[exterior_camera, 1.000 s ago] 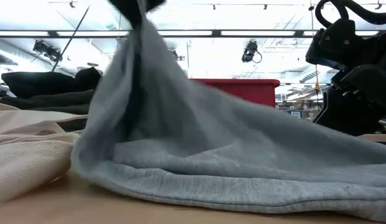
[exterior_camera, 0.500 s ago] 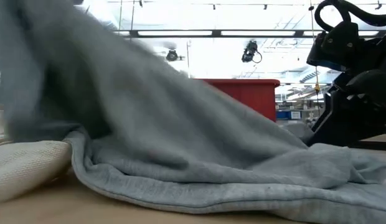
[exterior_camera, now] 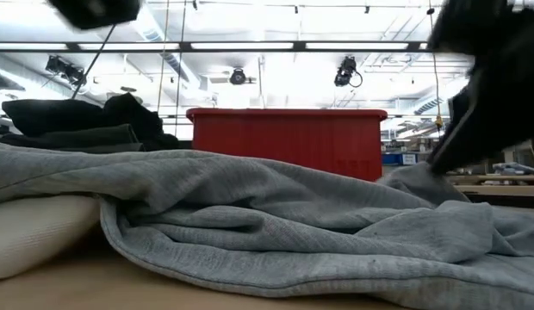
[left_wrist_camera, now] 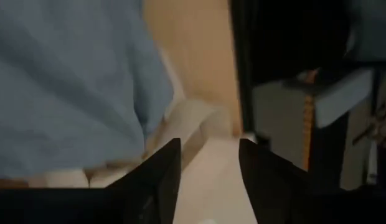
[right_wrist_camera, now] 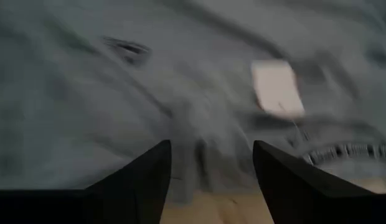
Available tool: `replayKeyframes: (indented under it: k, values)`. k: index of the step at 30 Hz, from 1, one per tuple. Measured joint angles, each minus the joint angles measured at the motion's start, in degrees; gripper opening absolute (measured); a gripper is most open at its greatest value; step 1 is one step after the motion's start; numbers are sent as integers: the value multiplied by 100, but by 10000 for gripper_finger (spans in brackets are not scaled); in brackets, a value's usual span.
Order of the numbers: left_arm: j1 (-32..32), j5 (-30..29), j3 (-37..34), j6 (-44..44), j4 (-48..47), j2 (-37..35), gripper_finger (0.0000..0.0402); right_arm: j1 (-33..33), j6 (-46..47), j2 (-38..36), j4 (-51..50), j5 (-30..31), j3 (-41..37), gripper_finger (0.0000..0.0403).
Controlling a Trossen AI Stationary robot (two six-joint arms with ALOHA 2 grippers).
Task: Fold Laundry from Bin
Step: Fold the gray shirt
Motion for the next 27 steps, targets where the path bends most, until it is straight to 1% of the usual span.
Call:
replayKeyframes:
  k: [2, 5, 7, 10, 12, 13, 16, 20, 23, 25, 27]
  values:
    - [64, -63, 154, -4, 27, -9, 175, 117, -645, -20, -8, 53, 246, 231]
    - [149, -547, 199, 219, 89, -9, 180, 263, -1495, 150, 273, 56, 527, 229]
    - [194, -1115, 199, 472, 42, -6, 180, 335, -1873, 369, 697, -117, 627, 229]
    - [251, -2078, 199, 685, 15, -6, 180, 450, -2200, 770, 1422, -474, 755, 229]
    - [262, -2483, 199, 717, -8, -6, 181, 550, -2355, 986, 1711, -501, 952, 229]
    - [264, -2576, 199, 715, -21, -6, 181, 599, -2374, 1074, 1745, -449, 1081, 228]
    - [214, -2582, 199, 716, -75, -4, 181, 684, -2371, 1378, 1592, -234, 1421, 228]
    - [93, -2583, 199, 716, -90, -4, 181, 671, -2341, 1820, 1462, -204, 1700, 228]
    - [6, -2586, 199, 723, -91, -4, 181, 627, -1987, 2065, 1086, -54, 1819, 226]
    - [-38, -2585, 199, 730, -89, -4, 181, 602, -1867, 2099, 987, -105, 1831, 211]
    - [-52, -2583, 199, 736, -91, -4, 181, 600, -1875, 2061, 1024, -168, 1848, 177]
